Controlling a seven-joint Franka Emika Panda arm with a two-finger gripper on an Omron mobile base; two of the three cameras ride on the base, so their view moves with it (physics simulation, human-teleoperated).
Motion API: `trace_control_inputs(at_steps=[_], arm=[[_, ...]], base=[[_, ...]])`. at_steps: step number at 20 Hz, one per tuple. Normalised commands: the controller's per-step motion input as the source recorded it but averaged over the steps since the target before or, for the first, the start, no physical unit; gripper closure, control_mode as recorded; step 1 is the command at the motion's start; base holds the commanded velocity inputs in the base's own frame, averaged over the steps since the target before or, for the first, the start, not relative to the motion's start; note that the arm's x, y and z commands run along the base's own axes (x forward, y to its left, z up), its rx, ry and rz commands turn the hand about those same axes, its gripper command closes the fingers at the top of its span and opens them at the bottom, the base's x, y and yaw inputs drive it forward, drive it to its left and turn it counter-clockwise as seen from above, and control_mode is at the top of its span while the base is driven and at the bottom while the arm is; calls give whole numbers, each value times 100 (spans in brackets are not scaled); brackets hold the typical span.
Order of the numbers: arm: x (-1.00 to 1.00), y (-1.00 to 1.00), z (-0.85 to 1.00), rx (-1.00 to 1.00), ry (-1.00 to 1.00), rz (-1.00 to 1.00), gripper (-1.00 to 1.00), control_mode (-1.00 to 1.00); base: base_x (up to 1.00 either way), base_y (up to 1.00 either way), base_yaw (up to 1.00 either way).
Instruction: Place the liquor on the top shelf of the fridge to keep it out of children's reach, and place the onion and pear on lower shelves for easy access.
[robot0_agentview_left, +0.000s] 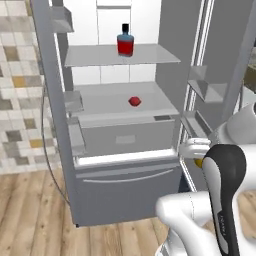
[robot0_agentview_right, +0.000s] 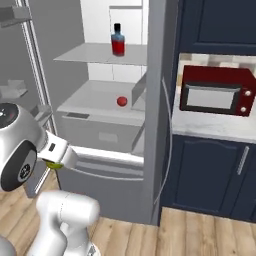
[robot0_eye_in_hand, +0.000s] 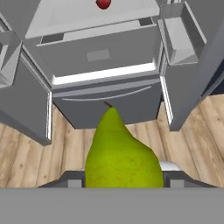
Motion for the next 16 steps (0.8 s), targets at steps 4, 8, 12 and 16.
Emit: trace_control_inputs(at_steps=[4,8,12,16], arm=[[0,0,0,0,0,0,100,100],[0,0,0,0,0,0,100,100],[0,0,0,0,0,0,100,100],[0,0,0,0,0,0,100,100]], base=[[80,17,-12],[91,6,-6],[89,0,-5],[70,10,-3]])
